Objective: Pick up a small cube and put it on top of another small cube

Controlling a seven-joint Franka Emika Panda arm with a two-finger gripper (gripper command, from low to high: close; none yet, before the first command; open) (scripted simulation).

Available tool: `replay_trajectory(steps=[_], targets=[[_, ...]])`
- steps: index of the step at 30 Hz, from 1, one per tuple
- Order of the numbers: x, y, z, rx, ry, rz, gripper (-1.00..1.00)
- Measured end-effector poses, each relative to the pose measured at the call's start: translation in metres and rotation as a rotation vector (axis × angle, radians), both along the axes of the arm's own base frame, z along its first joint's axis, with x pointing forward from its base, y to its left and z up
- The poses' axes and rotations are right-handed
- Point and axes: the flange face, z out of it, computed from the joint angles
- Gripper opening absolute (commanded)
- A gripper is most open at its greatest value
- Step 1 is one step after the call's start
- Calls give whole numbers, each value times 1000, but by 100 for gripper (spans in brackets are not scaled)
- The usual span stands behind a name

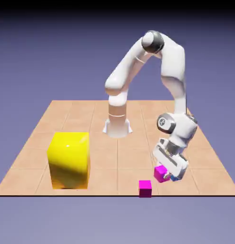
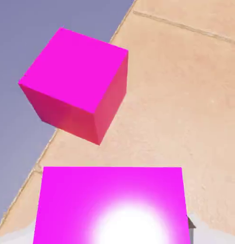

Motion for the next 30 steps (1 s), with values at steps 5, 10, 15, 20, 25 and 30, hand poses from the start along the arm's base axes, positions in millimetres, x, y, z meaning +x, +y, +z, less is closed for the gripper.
replay_trajectory(steps=[5,10,15,20,25,30], targets=[[-16,9,17,-12,1,262,-100],[-37,18,31,-14,3,532,-100],[-65,27,44,-6,3,810,-100],[-81,32,44,0,-1,978,-100],[-67,31,4,-1,-2,979,-100],[-65,30,-5,-1,-1,979,100]])
